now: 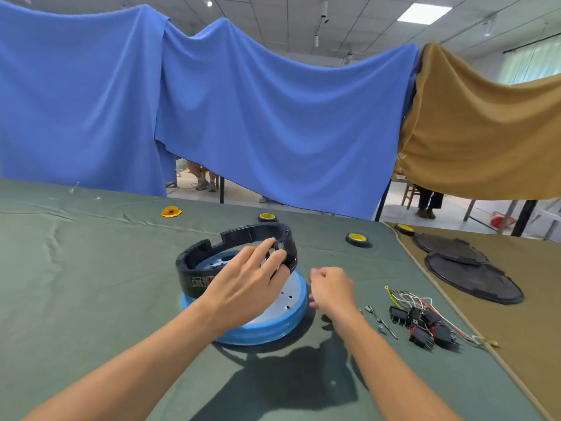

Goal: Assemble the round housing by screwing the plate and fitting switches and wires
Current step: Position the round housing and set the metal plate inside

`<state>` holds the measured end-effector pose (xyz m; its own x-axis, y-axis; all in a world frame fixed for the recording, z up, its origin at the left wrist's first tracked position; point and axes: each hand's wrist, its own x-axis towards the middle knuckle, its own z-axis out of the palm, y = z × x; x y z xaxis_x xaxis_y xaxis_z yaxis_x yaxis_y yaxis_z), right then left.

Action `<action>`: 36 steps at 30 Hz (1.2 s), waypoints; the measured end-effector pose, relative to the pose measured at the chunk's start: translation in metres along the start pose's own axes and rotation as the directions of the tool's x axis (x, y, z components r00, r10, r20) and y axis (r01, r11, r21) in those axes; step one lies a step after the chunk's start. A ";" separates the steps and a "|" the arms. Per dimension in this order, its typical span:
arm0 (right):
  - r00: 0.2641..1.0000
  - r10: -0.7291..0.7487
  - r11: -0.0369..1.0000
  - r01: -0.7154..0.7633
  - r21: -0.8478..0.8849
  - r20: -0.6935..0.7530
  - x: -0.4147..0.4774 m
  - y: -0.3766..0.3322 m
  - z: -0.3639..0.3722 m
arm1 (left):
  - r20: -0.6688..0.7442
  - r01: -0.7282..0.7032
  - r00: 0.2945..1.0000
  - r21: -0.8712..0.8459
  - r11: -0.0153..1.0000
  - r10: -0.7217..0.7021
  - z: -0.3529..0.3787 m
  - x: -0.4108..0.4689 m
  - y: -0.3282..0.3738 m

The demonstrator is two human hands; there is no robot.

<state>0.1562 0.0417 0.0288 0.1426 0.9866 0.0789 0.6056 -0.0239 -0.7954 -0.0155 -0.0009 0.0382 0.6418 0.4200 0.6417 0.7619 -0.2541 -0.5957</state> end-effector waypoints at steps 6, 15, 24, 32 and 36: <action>0.968 0.104 0.884 -0.196 0.424 0.231 0.006 -0.020 -0.012 | 0.100 -0.105 0.988 -0.103 0.989 0.115 0.001 0.000 0.007; 0.992 0.033 0.999 -0.036 0.026 0.122 0.011 -0.015 0.009 | 0.066 -0.076 0.991 -0.434 0.898 0.116 -0.007 -0.020 -0.007; 0.999 -0.051 0.966 0.050 -0.253 0.001 0.017 -0.028 0.019 | 0.618 0.909 0.155 -0.395 -0.134 -0.770 0.031 -0.061 -0.059; 0.973 -0.217 0.908 0.174 -0.382 -0.073 0.024 -0.024 0.006 | 0.723 0.750 0.110 -0.510 -0.420 -0.682 0.042 -0.064 -0.060; 0.973 -0.220 0.894 0.171 -0.413 -0.072 0.026 -0.018 0.001 | 0.718 0.776 0.154 -0.513 -0.366 -0.679 0.044 -0.060 -0.058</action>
<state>0.1485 0.0680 0.0444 0.0617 0.9537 0.2944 0.8896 0.0812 -0.4494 -0.1026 0.0265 0.0131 -0.4810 0.8626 0.1570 0.2642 -0.0281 0.9641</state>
